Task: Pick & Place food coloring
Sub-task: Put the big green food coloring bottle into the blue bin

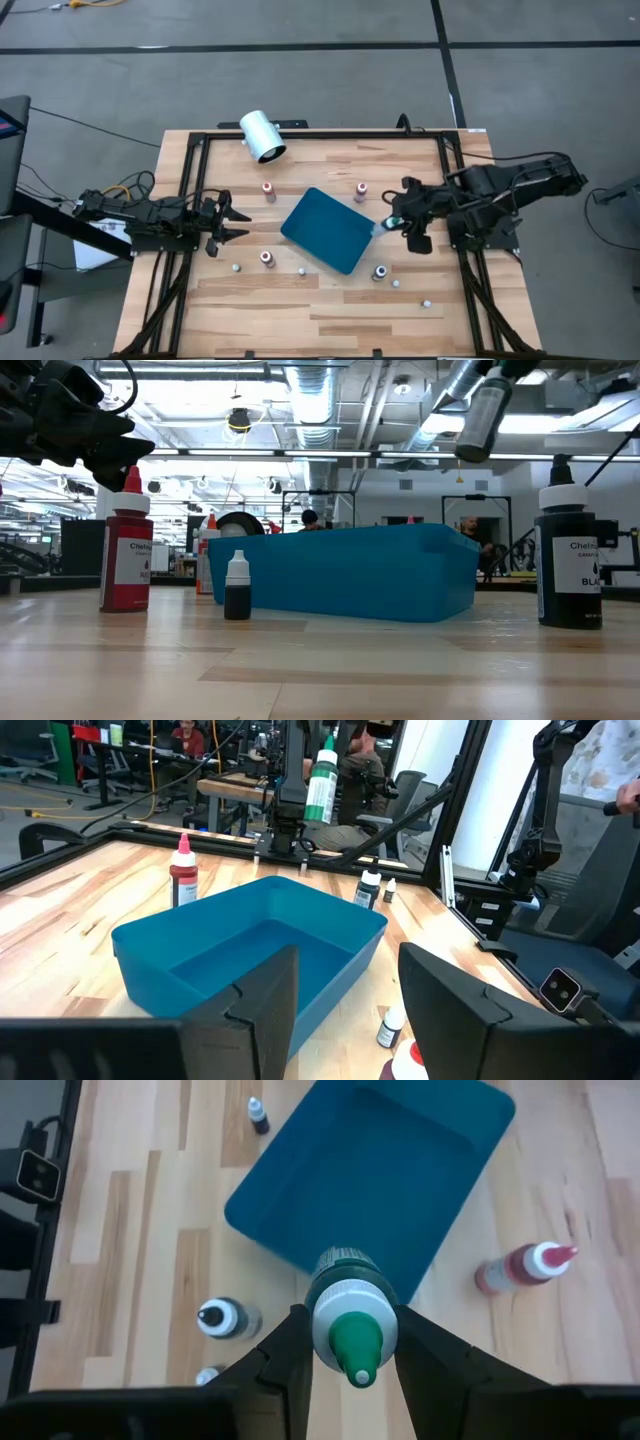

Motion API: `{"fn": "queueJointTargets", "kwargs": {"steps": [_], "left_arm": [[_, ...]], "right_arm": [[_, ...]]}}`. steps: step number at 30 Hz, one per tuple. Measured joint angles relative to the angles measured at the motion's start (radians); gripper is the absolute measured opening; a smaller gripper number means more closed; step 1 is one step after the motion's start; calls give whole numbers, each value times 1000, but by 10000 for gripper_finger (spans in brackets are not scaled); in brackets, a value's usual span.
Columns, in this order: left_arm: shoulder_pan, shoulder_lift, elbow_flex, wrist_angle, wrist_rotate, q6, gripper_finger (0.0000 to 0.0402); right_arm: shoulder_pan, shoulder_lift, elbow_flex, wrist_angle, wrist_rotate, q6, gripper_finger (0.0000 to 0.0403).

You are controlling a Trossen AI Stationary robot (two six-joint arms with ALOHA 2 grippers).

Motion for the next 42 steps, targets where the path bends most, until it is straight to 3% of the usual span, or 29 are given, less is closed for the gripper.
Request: {"fn": "queueJointTargets", "kwargs": {"steps": [14, 42], "left_arm": [[0, 0, 0, 1, 0, 0, 165], [0, 2, 0, 1, 0, 0, 165]], "right_arm": [[-20, 23, 3, 1, -1, -12, 113], [-139, 332, 5, 73, -58, -157, 114]]}}
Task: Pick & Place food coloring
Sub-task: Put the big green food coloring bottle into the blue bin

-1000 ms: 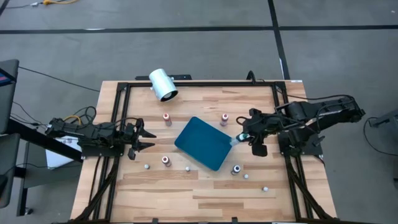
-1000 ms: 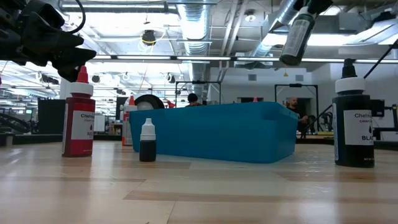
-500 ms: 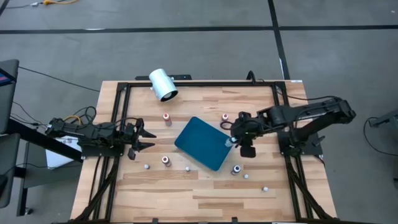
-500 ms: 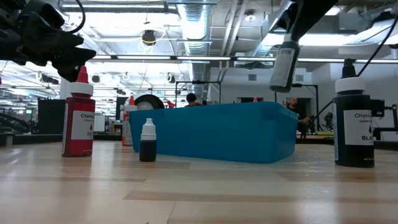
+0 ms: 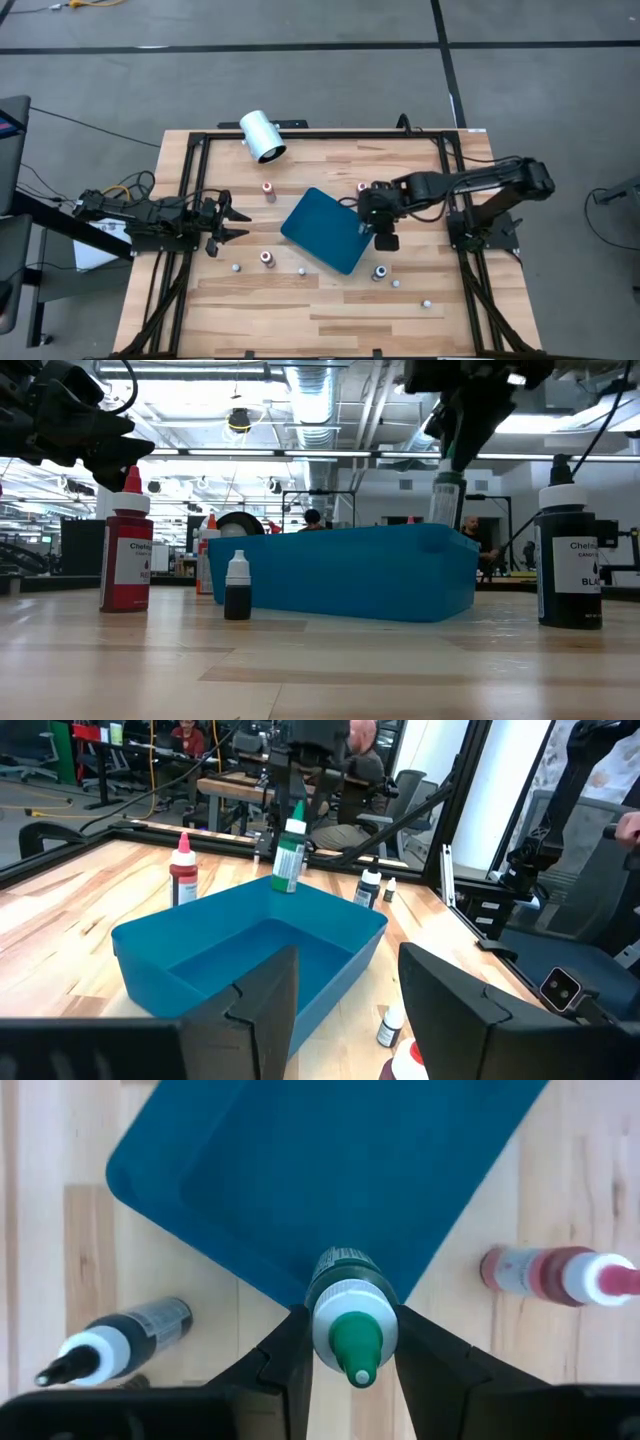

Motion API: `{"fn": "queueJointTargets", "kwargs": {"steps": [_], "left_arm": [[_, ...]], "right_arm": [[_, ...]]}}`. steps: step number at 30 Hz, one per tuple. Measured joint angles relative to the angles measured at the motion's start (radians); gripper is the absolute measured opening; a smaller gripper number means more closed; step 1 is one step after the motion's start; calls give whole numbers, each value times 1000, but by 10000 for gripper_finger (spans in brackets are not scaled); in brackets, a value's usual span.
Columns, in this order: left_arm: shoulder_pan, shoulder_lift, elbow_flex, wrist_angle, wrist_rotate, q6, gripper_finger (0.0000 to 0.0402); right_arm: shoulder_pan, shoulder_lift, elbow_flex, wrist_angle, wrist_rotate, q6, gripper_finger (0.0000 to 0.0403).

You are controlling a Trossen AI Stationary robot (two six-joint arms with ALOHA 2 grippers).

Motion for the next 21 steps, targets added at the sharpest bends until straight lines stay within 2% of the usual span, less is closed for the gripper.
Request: {"fn": "queueJointTargets", "kwargs": {"steps": [7, 21], "left_arm": [[0, 0, 0, 0, 0, 0, 165], [0, 0, 0, 0, 0, 0, 165]], "right_arm": [[-21, 43, 0, 50, -51, -38, 114], [-41, 47, -37, 67, -49, -38, 114]]}}
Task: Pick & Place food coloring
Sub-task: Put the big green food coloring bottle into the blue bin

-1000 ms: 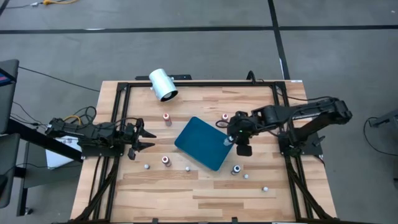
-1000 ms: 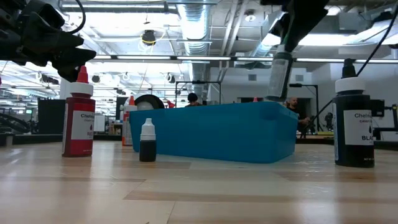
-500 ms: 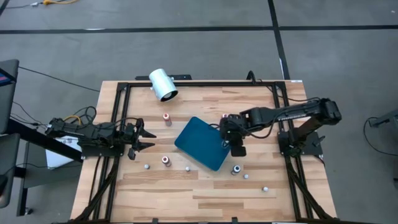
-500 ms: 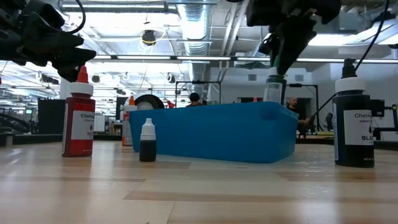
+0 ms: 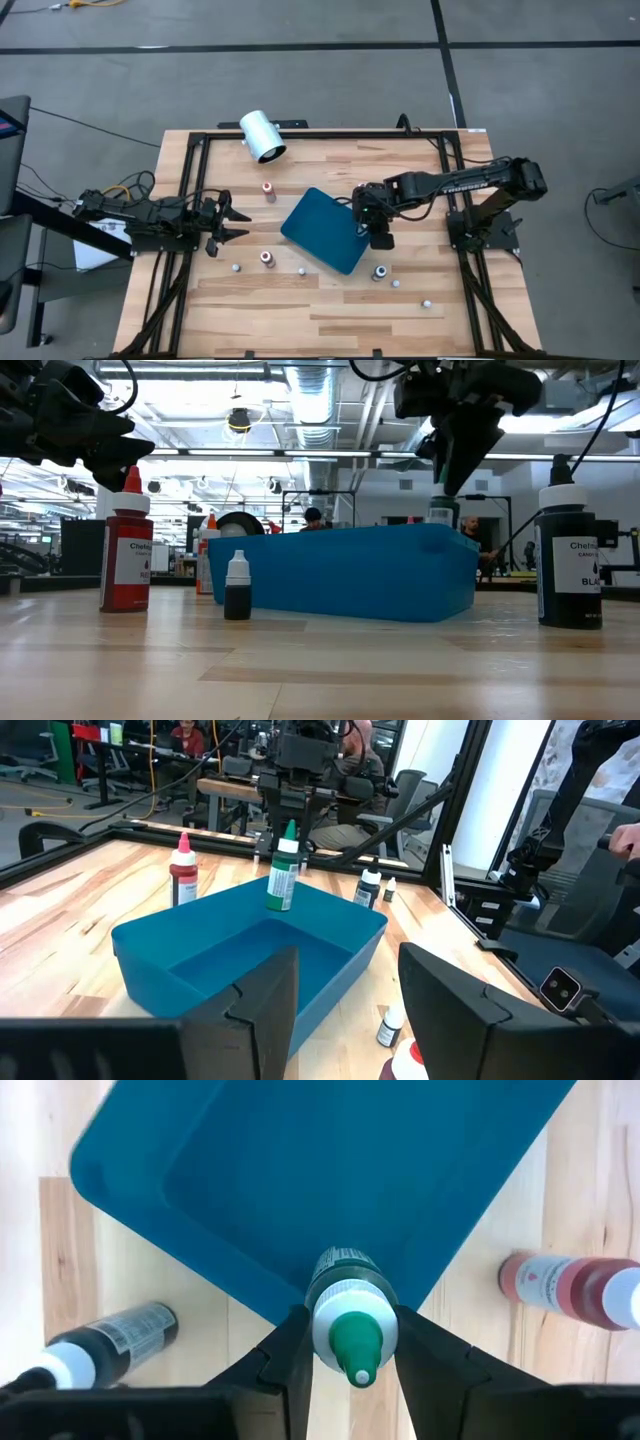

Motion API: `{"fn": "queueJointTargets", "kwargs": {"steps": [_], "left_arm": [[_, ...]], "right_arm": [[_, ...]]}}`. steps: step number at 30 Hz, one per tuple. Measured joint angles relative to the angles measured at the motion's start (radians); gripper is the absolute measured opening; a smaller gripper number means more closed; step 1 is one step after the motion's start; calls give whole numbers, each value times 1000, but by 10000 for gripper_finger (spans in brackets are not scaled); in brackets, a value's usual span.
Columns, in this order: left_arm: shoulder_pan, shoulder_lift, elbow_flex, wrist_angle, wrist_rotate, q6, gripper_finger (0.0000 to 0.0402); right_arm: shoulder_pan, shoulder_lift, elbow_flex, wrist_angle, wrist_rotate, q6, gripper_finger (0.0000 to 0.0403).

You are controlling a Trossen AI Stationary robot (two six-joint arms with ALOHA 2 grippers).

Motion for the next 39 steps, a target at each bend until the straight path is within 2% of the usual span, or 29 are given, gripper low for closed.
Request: {"fn": "queueJointTargets", "kwargs": {"steps": [8, 20, 39], "left_arm": [[0, 0, 0, 0, 0, 0, 165], [0, 2, 0, -1, 0, 0, 165], [0, 0, 0, 0, 0, 0, 165]], "right_arm": [[-5, 4, 0, 6, 1, 0, 114], [-3, 129, 6, 53, -26, 1, 114], [20, 117, 2, 10, -23, 61, 114]]}}
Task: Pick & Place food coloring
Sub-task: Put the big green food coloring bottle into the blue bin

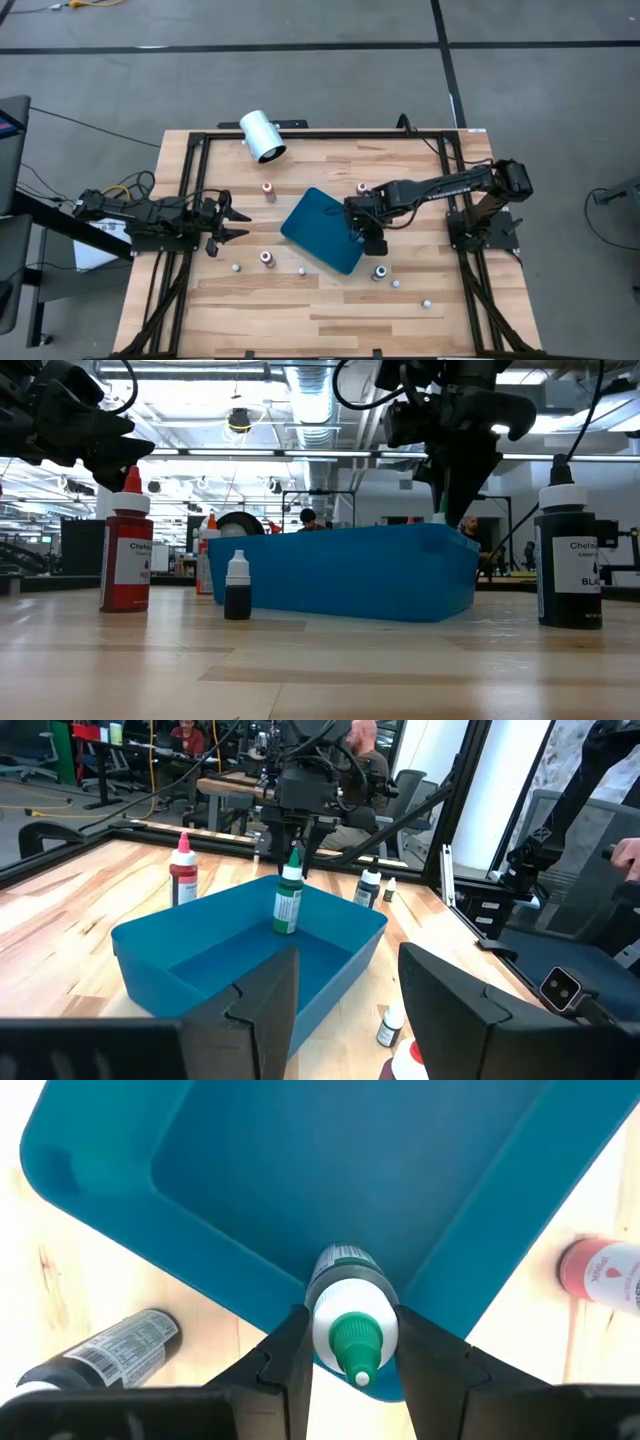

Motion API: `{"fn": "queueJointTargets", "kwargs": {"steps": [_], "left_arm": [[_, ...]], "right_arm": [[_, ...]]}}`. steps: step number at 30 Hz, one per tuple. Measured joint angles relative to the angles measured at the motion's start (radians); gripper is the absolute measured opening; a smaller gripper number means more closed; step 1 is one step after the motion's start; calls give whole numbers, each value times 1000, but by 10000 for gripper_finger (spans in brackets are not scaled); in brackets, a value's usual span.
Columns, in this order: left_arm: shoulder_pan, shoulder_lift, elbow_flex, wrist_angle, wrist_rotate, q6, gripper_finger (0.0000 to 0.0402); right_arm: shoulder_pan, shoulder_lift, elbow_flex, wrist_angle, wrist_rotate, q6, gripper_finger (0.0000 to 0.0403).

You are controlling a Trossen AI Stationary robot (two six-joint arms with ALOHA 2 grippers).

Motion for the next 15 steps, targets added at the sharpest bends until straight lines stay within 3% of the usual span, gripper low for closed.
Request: {"fn": "queueJointTargets", "kwargs": {"steps": [15], "left_arm": [[0, 0, 0, 0, 0, 0, 165]], "right_arm": [[2, -2, 1, -29, 4, 27, 114]]}}
